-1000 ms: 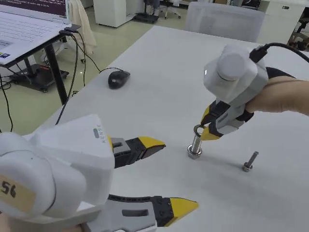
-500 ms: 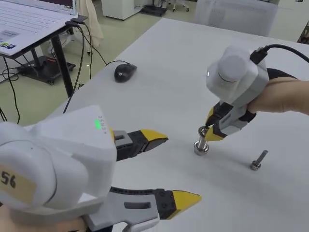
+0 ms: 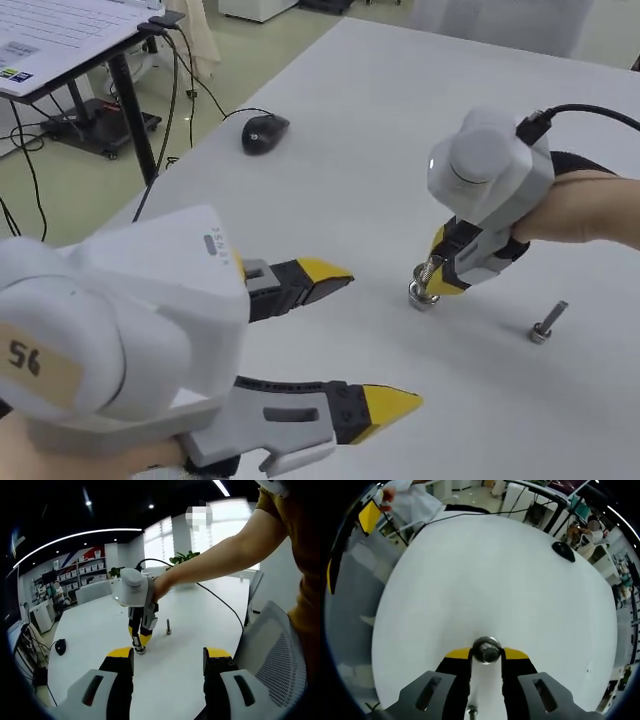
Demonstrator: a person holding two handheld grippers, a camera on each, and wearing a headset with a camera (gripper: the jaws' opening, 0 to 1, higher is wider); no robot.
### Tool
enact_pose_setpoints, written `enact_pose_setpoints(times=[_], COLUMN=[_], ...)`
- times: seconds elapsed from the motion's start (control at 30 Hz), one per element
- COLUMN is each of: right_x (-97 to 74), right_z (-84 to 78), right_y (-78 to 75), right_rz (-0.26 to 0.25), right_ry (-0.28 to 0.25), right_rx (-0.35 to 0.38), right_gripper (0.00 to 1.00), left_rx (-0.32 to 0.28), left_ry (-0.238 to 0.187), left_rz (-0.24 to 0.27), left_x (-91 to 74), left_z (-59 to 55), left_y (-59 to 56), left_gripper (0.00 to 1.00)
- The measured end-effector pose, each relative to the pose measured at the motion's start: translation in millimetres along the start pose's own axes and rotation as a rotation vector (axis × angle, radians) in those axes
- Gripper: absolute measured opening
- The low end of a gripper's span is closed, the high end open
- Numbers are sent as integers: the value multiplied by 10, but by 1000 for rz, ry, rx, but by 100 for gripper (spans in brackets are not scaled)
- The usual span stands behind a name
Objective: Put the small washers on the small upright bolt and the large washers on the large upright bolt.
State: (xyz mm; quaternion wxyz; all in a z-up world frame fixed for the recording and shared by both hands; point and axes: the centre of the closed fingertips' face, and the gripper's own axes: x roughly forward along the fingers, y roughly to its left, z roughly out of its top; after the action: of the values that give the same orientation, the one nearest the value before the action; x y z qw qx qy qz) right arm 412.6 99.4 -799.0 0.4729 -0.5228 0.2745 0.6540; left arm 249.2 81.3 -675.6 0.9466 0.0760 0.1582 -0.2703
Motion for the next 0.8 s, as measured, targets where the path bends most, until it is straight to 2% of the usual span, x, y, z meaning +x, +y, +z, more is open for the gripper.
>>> enact_pose_setpoints(times=[0.3, 0.47, 0.63, 0.8], right_x=[118, 128, 28, -158], right_z=[-25, -25, -16, -29], right_y=[26, 34, 59, 86], right_rz=[8, 5, 2, -43], right_ry=[-7, -16, -43, -96], right_rx=[4, -31, -6, 28], right_gripper=[23, 24, 25, 25], left_rx=[-10, -14, -15, -9], left_ry=[12, 15, 14, 12], left_rz=[-1, -3, -7, -16], left_x=[9, 26, 40, 37], left_z=[-51, -65, -66, -64], left_y=[47, 62, 67, 52], left_gripper=[55, 55, 55, 55])
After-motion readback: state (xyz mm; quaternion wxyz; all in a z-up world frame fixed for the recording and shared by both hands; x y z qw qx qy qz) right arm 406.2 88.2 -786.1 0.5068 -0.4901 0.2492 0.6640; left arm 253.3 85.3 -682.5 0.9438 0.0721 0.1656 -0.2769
